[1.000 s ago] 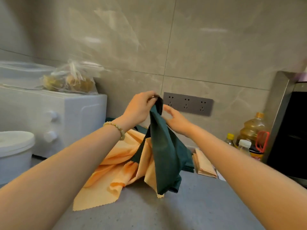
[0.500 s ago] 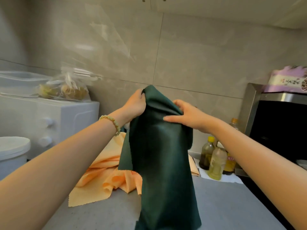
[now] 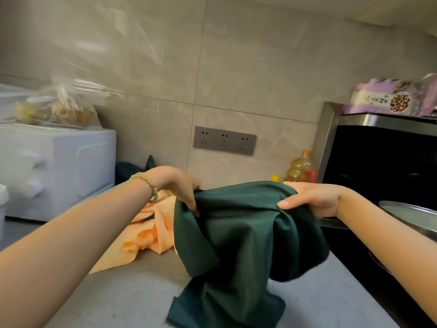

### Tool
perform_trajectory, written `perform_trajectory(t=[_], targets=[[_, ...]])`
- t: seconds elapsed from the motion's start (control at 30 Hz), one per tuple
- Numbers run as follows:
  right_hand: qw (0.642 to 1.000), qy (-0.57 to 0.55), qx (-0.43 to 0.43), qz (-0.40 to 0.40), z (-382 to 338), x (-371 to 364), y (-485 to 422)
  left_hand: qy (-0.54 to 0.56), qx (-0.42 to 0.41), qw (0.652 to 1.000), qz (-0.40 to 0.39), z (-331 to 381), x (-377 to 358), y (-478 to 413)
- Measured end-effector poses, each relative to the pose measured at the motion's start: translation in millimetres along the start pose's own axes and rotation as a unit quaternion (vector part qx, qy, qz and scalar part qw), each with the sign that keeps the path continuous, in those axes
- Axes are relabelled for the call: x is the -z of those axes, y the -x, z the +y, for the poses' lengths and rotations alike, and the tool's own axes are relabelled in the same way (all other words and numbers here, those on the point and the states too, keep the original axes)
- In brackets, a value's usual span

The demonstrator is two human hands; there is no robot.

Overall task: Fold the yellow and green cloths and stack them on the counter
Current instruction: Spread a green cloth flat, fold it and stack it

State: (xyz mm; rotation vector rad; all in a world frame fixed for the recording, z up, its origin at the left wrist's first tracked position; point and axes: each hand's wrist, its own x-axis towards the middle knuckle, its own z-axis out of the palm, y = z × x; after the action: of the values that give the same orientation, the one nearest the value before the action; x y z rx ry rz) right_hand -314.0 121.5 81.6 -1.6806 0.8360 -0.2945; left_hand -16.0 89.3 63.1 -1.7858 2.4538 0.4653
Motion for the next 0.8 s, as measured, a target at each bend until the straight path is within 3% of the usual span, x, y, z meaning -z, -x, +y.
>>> perform_trajectory(t=[0.1, 0.17, 0.2, 0.27, 0.33, 0.37, 0.43, 0.47, 0.5, 0.57, 0.67, 0.73, 0.8], targets=[[0.999, -0.029, 0.010, 0.028, 6.5, 16.5, 3.5, 0.076, 0.067, 0.985, -0.140, -11.1, 11.9, -2.0], [1.000, -0.008, -0.004, 0.025, 5.6, 24.7, -1.2, 0.029, 0.102, 0.985, -0.136, -17.8, 20.2, -6.9], [0.999, 0.023, -0.025, 0.035, 7.0, 31.7, -8.9, -0.027, 0.115, 0.990, -0.075, -20.7, 24.0, -14.6], [0.987, 0.099, -0.071, 0.104, 15.2, 45.2, -28.6, -0.120, 0.109, 0.973, 0.165, -24.6, 22.6, -37.2], [0.945, 0.200, -0.077, 0.247, 32.7, 61.4, -57.5, -0.156, 0.077, 0.889, 0.423, -26.6, 10.2, -63.0], [0.900, 0.274, -0.072, 0.332, 44.7, 68.1, -71.2, -0.155, 0.063, 0.849, 0.501, -27.2, 0.6, -76.2], [0.762, 0.447, -0.072, 0.463, 71.6, 73.7, -92.9, -0.120, 0.042, 0.814, 0.567, -22.6, -25.6, -94.0], [0.715, 0.480, -0.061, 0.504, 85.1, 71.1, -100.9, -0.104, 0.026, 0.819, 0.564, -16.1, -42.4, -102.8], [0.702, 0.477, -0.036, 0.527, 98.4, 65.9, -108.9, -0.082, 0.005, 0.849, 0.523, -7.9, -60.5, -106.5], [0.741, 0.446, 0.007, 0.502, 120.9, 45.4, -120.0, -0.043, -0.040, 0.915, 0.400, 6.9, -98.8, -107.0], [0.816, 0.442, -0.027, 0.371, 153.0, 4.0, -130.0, 0.003, -0.065, 0.979, 0.194, 15.7, -145.7, -95.6], [0.843, 0.440, -0.083, 0.298, 173.0, -15.6, -127.0, -0.001, -0.073, 0.985, 0.154, 15.8, -157.5, -87.0], [0.848, 0.440, -0.153, 0.252, 195.0, -27.5, -123.3, -0.027, -0.090, 0.983, 0.158, 15.8, -161.5, -78.5]])
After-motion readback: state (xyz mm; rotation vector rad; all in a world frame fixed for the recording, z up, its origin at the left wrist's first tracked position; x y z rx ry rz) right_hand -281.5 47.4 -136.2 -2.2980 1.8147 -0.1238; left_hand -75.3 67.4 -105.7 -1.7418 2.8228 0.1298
